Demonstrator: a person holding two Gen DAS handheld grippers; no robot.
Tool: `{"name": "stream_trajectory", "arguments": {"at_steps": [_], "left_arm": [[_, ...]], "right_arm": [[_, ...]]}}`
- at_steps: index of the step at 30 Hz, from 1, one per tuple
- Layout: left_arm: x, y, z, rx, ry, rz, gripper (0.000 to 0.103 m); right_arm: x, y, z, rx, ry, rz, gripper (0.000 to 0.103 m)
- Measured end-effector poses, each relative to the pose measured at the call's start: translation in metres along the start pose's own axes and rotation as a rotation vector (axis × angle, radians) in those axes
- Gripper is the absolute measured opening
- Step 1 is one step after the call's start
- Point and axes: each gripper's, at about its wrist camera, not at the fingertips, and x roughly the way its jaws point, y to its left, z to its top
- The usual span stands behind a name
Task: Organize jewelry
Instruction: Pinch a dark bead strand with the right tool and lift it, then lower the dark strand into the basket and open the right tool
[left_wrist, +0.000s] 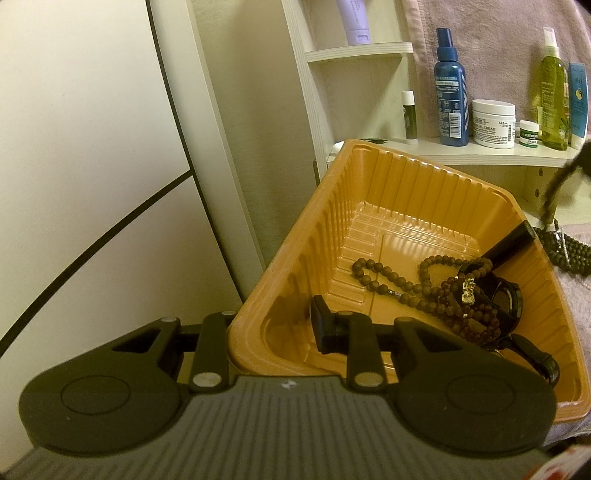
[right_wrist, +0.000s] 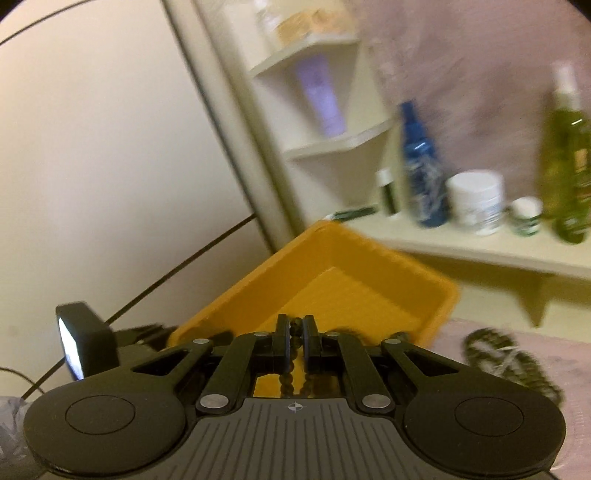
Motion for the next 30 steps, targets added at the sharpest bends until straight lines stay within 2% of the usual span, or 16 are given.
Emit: {"name": "stream_trajectory", "arguments": {"at_steps": [10,19,20,22,23,24,30], "left_arm": [[0.001,0.0,0.0,-0.003,0.001,-0.001,0.025],[0.0,-0.001,0.002,-0.003,0.001,0.001,0.025],[0.0,-0.001,0.002,-0.003,0.001,0.001,0.025],[0.0,-0.001,0.002,-0.005,0.002,0.001,0.025],[0.0,-0.002,0.002,-0.004,0.002,0.001,0.025],[0.0,-0.002,0.002,-0.004,0.002,0.001,0.025],[-0.001,-0.002,0.002,-0.006,0.004,0.001,0.025]], "right_arm": [[0.064,0.011,-0.03,0.048,0.129,0.073,0.007],[0.077,0.016,-0.029,0.03,0.124,0.074,0.008],[0.077,0.016,-0.029,0.03,0.121,0.078,0.01],[0.074,0.016,-0.028,0.03,0.113,0.069,0.022],[0.073,0.016,-0.027,0.028,0.109,0.066,0.035],[0.072,0.016,-0.027,0.027,0.102,0.062,0.042],[0.056,0.013,-0.026,0.033,0.072,0.035,0.046]]}}
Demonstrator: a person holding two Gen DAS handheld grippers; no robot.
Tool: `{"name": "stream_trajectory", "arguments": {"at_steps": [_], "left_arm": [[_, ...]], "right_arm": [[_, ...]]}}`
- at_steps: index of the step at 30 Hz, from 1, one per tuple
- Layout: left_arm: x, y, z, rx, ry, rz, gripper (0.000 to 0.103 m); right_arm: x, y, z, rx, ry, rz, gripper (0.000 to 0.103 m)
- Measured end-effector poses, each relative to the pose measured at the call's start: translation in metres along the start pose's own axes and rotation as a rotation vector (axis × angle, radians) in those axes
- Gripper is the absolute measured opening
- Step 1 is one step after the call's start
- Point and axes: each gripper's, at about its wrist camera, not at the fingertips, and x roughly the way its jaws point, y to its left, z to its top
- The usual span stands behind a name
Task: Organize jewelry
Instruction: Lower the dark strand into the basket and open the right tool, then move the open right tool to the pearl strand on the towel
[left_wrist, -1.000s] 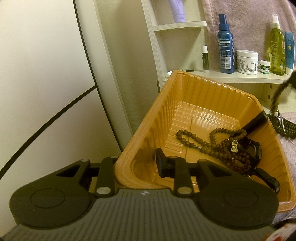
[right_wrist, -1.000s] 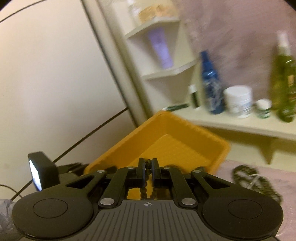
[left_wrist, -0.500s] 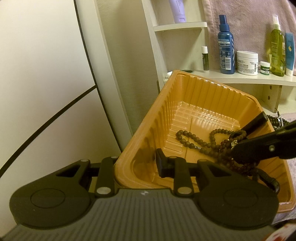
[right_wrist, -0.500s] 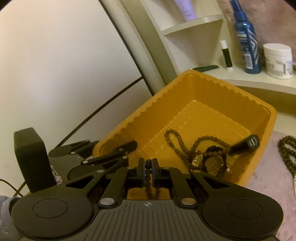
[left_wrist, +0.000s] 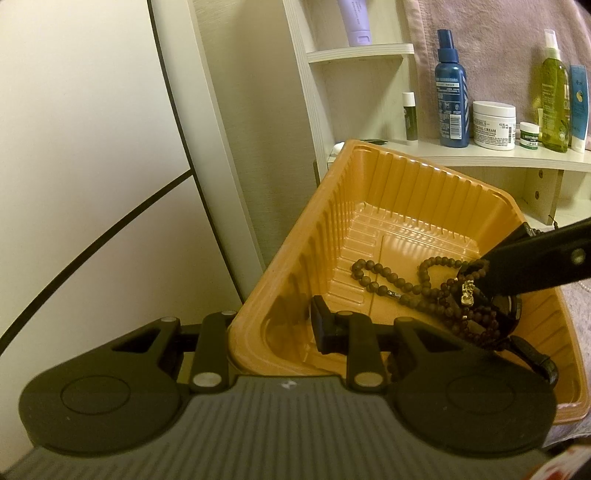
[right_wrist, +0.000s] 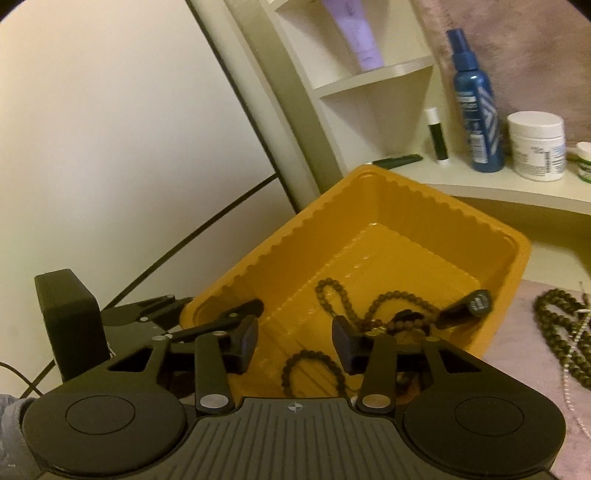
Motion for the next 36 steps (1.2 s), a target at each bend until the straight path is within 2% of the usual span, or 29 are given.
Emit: {"name": "stream_trajectory", "arguments": {"at_steps": [11,36], "left_arm": [[0.001,0.0,0.0,0.004,0.0,0.001,0.025],[0.002,0.0,-0.001,0.01,0.0,0.005,0.025]], "right_arm": [[-0.027,-0.016,-0.011,0.047,-0.007,-0.057,0.053],[-0.084,-0.068,-0.04,0.147,-0.021,-0.25,0.054]]}}
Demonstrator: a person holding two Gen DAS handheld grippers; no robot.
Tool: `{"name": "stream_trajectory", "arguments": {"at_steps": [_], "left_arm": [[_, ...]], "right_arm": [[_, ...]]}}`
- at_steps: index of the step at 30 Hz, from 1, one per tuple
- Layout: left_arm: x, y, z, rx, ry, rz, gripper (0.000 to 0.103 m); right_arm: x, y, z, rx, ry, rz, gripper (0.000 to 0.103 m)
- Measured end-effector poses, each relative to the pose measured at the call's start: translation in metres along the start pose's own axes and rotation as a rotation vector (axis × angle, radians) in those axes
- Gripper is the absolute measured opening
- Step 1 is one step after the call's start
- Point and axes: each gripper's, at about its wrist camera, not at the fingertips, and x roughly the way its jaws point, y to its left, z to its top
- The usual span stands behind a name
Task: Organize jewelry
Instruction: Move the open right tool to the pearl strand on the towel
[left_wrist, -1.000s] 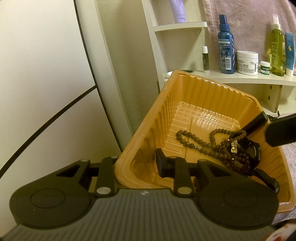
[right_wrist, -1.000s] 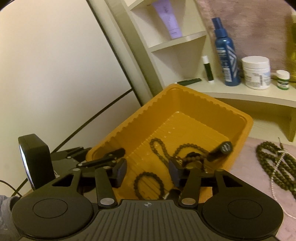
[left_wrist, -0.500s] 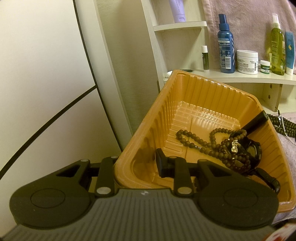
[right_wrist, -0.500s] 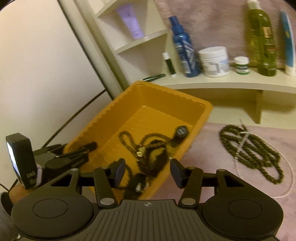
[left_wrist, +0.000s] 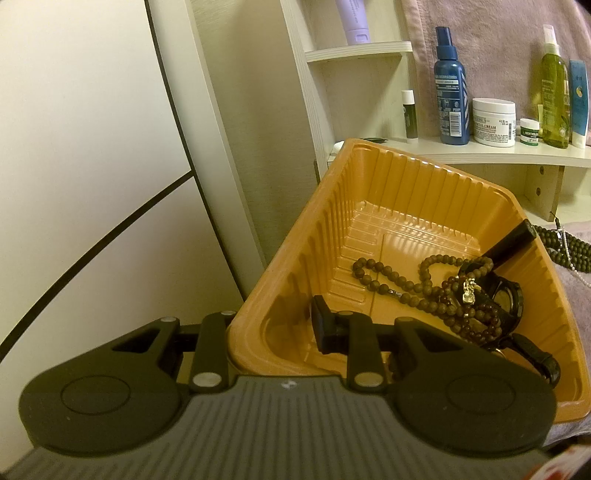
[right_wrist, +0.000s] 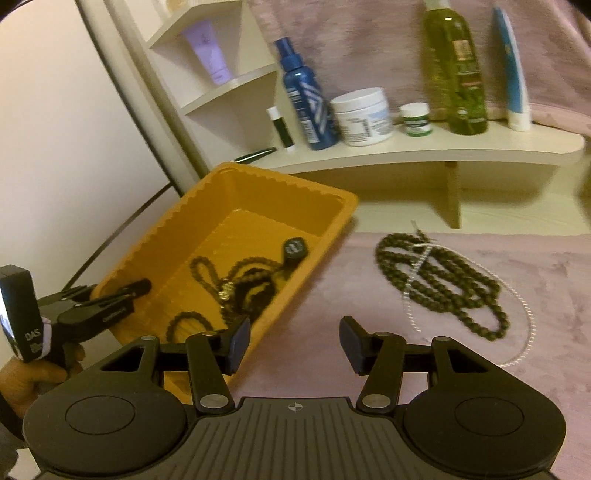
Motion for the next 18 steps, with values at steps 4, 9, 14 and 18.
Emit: {"name": "stream_trajectory", "arguments": {"at_steps": [4,9,14,18], "left_arm": [[0.0,0.0,0.0,-0.001,0.0,0.0,0.025],[0.0,0.0,0.0,0.0,0.0,0.0,0.025],[0.0,0.0,0.0,0.001,0.002,0.001,0.025],[0.001,0.0,-0.001,0.001,0.003,0.003,0.026]], "right_arm": [[-0.009,-0.014,-0.005,0.027,0.001,-0.048,0.054],[-0.023,-0.037,-0.01,0.052,0.0,-0.124,0.054],[-0.034,-0.059,-0.012,0.075,-0.009,-0.198,0.054],[-0.039,-0.071,-0.012,0.083,-0.017,-0.245,0.054]]}}
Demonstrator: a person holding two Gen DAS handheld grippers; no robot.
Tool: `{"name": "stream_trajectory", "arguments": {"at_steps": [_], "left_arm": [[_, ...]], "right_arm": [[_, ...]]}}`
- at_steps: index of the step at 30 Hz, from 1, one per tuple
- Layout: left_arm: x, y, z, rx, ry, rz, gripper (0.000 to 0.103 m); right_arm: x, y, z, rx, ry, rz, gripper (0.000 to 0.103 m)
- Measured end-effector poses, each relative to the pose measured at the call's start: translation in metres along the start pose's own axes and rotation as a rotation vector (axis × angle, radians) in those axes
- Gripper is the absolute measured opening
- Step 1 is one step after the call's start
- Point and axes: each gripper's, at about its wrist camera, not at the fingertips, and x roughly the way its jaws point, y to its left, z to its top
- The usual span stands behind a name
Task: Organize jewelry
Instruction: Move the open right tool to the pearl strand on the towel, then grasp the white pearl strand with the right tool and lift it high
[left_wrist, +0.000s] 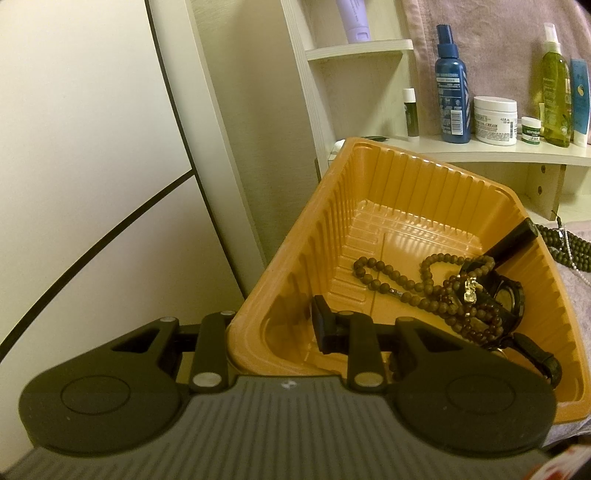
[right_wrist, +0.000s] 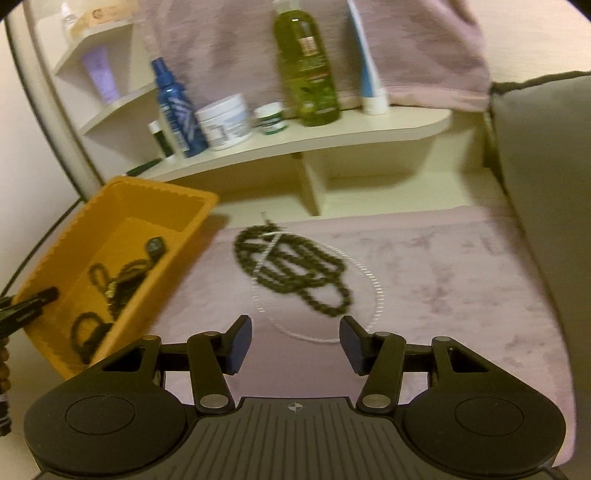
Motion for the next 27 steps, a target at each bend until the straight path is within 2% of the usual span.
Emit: {"name": "stream_trajectory", "arguments": {"at_steps": [13,18,24,27], "left_arm": [[0.001,0.0,0.0,0.003,0.003,0.001,0.026],[0.001,0.0,0.0,0.003,0.003,0.001,0.026],[0.001,0.0,0.0,0.003,0.003,0.002,0.026],[0.001,0.0,0.0,0.003,0.003,0.002,0.026]], "right_arm": [[0.009,-0.022,0.002,-0.011,0.005,-0.098,0.052],[0.019,-0.025,0.005,-0.035,0.009,-0.12,0.037],[0.035,-0.029,0.01,-0.06,0.02,-0.152,0.027],[0.043,-0.029,0.011,-0.066,0.03,-0.163,0.025]]}}
